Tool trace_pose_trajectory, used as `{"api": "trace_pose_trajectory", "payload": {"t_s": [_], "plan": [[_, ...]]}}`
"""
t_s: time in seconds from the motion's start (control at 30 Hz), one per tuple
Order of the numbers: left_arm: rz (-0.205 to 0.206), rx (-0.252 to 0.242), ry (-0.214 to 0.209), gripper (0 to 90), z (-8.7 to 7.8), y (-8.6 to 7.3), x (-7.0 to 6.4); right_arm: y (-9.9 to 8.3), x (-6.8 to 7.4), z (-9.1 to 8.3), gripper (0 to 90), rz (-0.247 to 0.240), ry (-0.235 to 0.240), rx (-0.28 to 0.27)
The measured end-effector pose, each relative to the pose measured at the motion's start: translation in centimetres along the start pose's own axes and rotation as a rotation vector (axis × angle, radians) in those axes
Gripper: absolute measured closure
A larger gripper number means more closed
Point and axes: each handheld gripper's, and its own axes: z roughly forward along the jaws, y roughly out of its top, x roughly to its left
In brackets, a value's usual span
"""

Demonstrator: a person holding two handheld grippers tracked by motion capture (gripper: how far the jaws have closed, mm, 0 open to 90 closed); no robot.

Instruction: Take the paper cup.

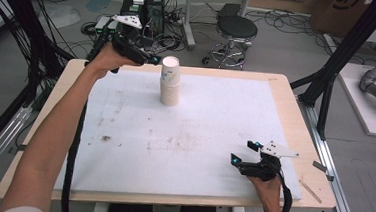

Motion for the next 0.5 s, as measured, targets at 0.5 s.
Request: {"api": "trace_pose_trajectory", "payload": {"t_s": [0.5], "plan": [[-0.006,0.138,0.04,8.6,4.2,1.5,0.7,0.0,0.0,0.0,13.1,-0.003,-0.002,0.0]]}}
